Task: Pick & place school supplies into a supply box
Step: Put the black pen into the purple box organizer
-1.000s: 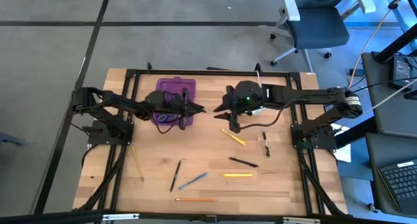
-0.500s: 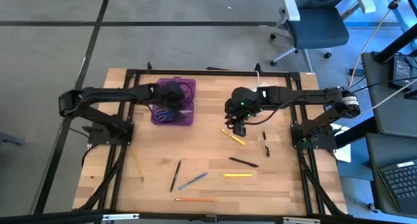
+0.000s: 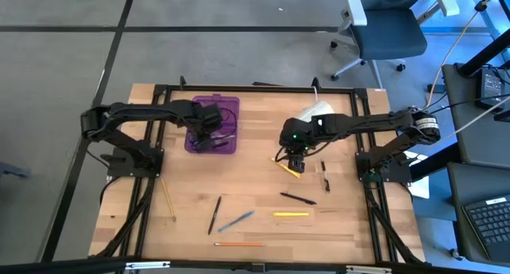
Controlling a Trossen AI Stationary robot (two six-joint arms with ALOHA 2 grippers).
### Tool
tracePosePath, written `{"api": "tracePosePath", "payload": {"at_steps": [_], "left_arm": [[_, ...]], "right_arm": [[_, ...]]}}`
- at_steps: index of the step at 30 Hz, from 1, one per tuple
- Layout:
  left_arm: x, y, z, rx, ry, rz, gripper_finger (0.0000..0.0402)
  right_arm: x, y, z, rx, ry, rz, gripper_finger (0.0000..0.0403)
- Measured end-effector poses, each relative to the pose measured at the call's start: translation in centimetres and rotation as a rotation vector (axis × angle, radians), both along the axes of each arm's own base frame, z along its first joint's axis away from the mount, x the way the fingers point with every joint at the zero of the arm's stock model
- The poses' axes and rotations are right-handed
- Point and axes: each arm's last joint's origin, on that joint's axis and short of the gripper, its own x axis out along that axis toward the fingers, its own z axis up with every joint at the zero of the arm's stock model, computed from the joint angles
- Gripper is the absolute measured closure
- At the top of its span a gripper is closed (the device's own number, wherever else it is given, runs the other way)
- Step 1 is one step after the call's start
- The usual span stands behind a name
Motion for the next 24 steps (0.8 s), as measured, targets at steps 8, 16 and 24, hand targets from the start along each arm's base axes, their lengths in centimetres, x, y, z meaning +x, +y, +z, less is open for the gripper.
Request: {"api": "tracePosePath", "payload": {"at_steps": [8,16,24], "left_arm": [[0.9,0.3,-3.2,-0.063,0.16,-0.044,0.0371],[1.0,0.6,-5.1,-0.043,0.289,-0.043,0.0366],[1.2,0.6,-4.7,-0.047,0.297,-0.044,0.0322]], "right_arm": [[-0.9,0.1,-3.0,0.029,0.044,-0.045,0.0275],[-1.1,0.1,-3.6,0.043,0.054,-0.072,0.0275],[-1.1,0.1,-3.6,0.041,0.044,-0.069,0.0275]]}}
